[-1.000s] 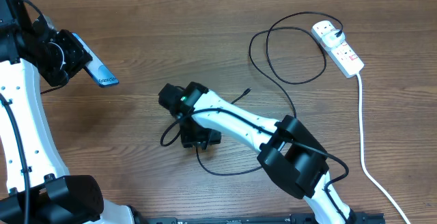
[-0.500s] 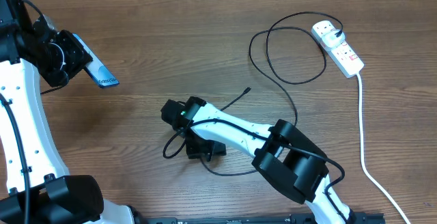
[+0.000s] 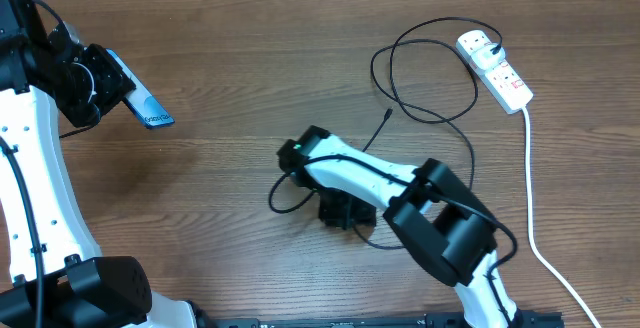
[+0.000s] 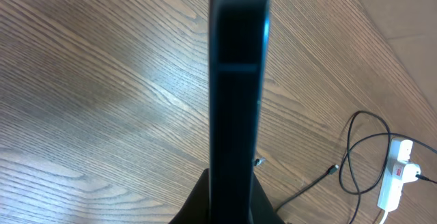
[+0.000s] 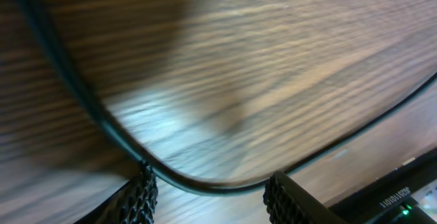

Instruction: Plug charger to phone and switch on socket

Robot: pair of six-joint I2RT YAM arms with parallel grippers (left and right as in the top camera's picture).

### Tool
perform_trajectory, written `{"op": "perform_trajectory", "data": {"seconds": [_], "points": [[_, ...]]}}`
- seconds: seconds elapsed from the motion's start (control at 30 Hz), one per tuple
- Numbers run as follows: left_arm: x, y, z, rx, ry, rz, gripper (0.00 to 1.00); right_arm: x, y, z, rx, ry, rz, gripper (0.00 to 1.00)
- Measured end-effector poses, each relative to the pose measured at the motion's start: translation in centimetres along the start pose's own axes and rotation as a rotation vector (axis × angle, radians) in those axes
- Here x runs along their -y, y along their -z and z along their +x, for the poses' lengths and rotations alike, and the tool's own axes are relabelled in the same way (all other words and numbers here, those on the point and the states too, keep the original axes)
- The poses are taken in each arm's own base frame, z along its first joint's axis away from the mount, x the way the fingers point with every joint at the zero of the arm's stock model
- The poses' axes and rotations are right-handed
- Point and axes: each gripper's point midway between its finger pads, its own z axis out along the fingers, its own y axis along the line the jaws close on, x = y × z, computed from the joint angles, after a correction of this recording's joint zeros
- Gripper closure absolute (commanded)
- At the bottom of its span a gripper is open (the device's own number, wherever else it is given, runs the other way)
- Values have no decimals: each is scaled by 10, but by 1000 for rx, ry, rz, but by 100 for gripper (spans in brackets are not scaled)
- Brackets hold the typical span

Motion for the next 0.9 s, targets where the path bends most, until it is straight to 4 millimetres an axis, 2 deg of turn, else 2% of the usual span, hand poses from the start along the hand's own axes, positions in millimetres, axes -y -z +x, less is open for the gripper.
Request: {"op": "perform_trajectory", "data": {"seconds": [0.17,0.3,0.4,0.5,0.53,0.6,0.63,0.73,0.83,0.9], "points": [[0,0,0,0,0,0,96,34,-17,-1,-71,-62,42,55],[0,0,0,0,0,0,96,57,-26,-5,-136,-120,77,55],[0,0,0,0,0,0,96,68,-28,-9,-147,-143,91,53],[0,0,0,1,0,0,96,70,-23,-12,-115,-147,67,49],[0,0,0,1,0,0,96,70,-18,-14,-97,-146,46,46],[0,0,0,1,0,0,96,71,0,-17,-46,-153,-19,25],[0,0,0,1,0,0,96,72,8,-18,-24,-156,-47,21],[0,0,0,1,0,0,96,73,47,-35,90,-185,-199,22],[0,0,0,1,0,0,96,74,84,-68,221,-244,-377,27],[0,0,0,1,0,0,96,79,98,-93,291,-288,-454,28]]}}
